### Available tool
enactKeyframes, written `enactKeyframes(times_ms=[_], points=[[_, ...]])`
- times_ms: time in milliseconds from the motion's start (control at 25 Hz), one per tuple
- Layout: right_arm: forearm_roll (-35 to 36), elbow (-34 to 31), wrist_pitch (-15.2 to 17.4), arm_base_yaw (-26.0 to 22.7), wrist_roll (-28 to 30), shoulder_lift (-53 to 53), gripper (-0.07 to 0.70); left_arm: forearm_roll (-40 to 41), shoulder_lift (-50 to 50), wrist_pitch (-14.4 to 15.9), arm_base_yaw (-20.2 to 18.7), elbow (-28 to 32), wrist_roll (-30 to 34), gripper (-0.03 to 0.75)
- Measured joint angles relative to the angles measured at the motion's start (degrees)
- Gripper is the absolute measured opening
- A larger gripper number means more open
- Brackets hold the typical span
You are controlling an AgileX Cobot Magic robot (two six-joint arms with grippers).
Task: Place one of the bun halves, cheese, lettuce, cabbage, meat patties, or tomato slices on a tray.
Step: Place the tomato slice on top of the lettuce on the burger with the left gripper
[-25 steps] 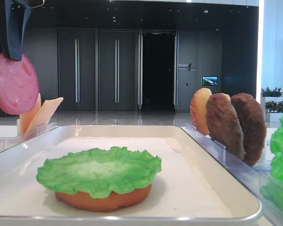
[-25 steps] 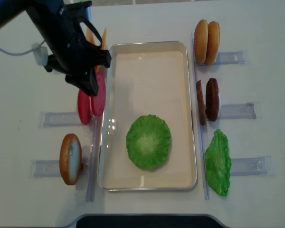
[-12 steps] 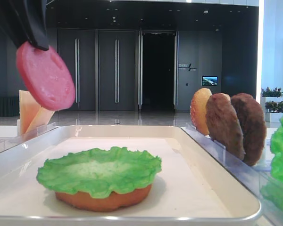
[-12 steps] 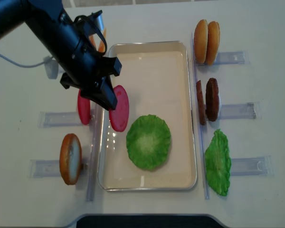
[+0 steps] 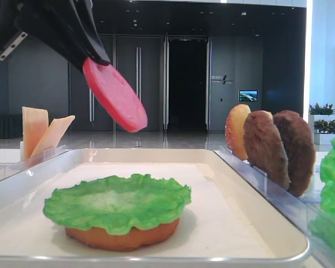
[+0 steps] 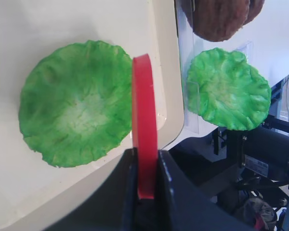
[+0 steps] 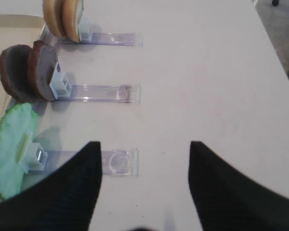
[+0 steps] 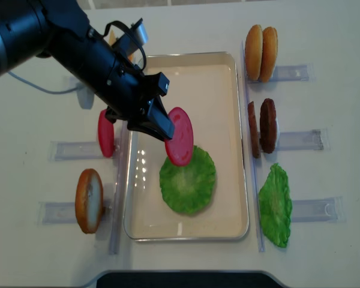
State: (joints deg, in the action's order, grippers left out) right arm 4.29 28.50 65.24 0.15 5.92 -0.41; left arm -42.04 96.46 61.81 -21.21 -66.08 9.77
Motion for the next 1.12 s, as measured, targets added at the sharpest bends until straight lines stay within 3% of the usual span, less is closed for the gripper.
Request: enactKeyframes(times_ms=[240, 680, 1120], points=[[0.0, 0.0, 0.0, 0.0, 0.0, 0.0, 0.414, -1.3, 3.6, 0.6, 0.0, 0.1, 2.5, 0.064], [0.0, 0.0, 0.0, 0.0, 0.0, 0.0, 0.414, -4.3, 7.3, 4.3, 0.0, 0.1, 7.1, 0.064], [0.0, 0.0, 0.0, 0.0, 0.0, 0.0, 0.414, -6.6, 10.5, 4.5, -1.2, 0.1, 9.1, 0.064]])
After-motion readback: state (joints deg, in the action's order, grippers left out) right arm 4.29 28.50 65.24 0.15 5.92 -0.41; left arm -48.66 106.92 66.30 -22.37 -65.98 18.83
